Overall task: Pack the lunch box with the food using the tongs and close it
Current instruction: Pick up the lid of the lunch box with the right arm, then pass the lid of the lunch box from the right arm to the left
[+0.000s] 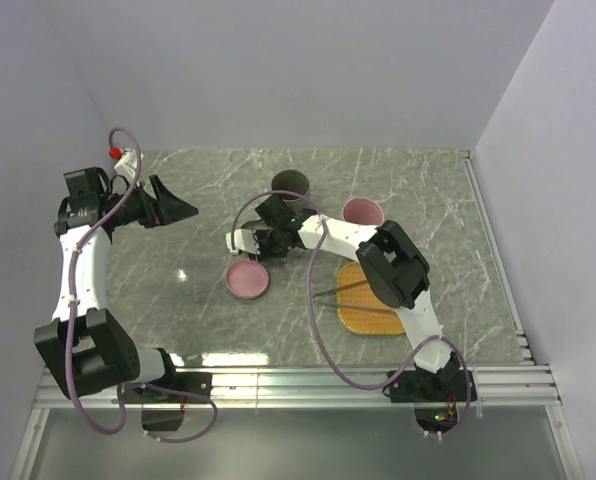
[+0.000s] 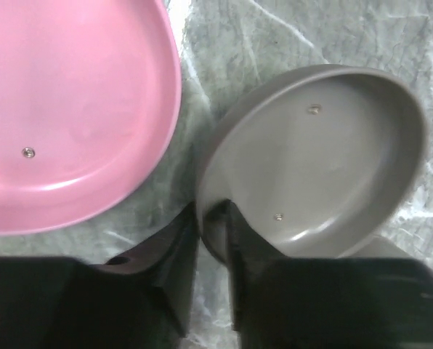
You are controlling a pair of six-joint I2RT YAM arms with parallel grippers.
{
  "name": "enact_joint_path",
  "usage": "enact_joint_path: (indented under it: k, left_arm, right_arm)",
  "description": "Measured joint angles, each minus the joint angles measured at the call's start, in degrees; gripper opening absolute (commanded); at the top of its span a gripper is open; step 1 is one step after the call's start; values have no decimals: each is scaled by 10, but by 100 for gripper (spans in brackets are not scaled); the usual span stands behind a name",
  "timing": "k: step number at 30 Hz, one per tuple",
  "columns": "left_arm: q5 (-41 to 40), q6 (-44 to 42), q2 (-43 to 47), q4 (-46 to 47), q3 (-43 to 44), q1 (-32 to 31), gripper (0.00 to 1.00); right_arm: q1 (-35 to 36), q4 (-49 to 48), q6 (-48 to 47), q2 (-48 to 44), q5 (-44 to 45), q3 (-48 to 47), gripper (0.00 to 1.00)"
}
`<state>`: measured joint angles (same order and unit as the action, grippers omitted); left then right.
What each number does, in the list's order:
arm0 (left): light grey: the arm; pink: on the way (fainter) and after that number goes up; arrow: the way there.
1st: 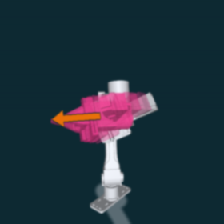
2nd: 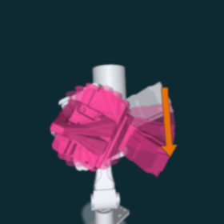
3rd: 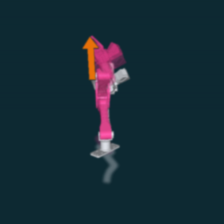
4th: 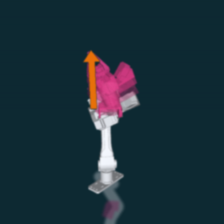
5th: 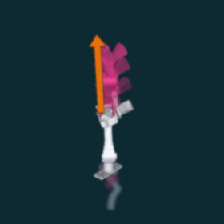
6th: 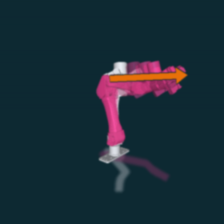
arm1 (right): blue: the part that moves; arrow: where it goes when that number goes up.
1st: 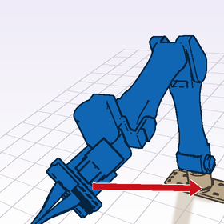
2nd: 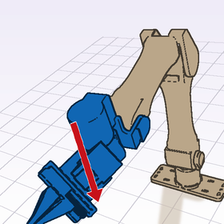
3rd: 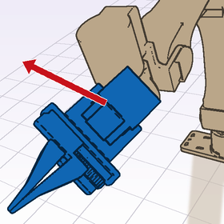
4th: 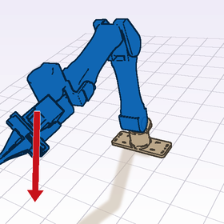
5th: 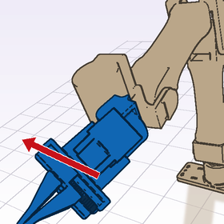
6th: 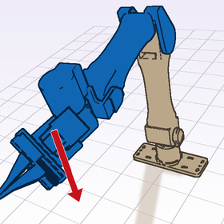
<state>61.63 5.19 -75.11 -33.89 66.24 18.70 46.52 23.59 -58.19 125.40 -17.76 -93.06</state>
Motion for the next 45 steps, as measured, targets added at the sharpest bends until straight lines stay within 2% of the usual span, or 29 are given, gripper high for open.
enact_joint_path:
  k: [7, 13, 17, 23, 27, 30, 35, 40, 45]
  left_arm:
    - [-1, 0, 10, 2, -8, 3, 95]
    - [2, 27, 48, 30, -24, 11, 96]
    - [27, 98, 87, 102, -42, 33, 96]
    - [46, 259, 132, 238, -51, 52, 95]
    - [45, 382, 160, 341, -71, 52, 95]
    - [34, 484, 197, 440, -113, 52, 96]
    - [3, 588, 240, 576, -156, 39, 94]
    - [-42, 636, 244, 658, -183, -22, 89]
    - [-115, 618, 226, 653, -182, -122, 78]
  right_arm:
    - [1, 9, 17, 7, -18, -23, 1]
    - [1, 44, 94, -15, -70, -37, 0]
    - [-3, 50, 171, -61, -120, -74, 0]
    - [-22, 11, 309, -175, -218, -108, 0]
    - [-61, -103, 464, -245, -301, -94, 0]
    - [-102, -241, 623, -281, -352, -56, 0]
    - [-142, -514, 923, -284, -385, 24, 0]
    - [-135, -652, 1104, -281, -377, 92, 0]
    - [-126, -727, 1192, -281, -352, 109, 0]
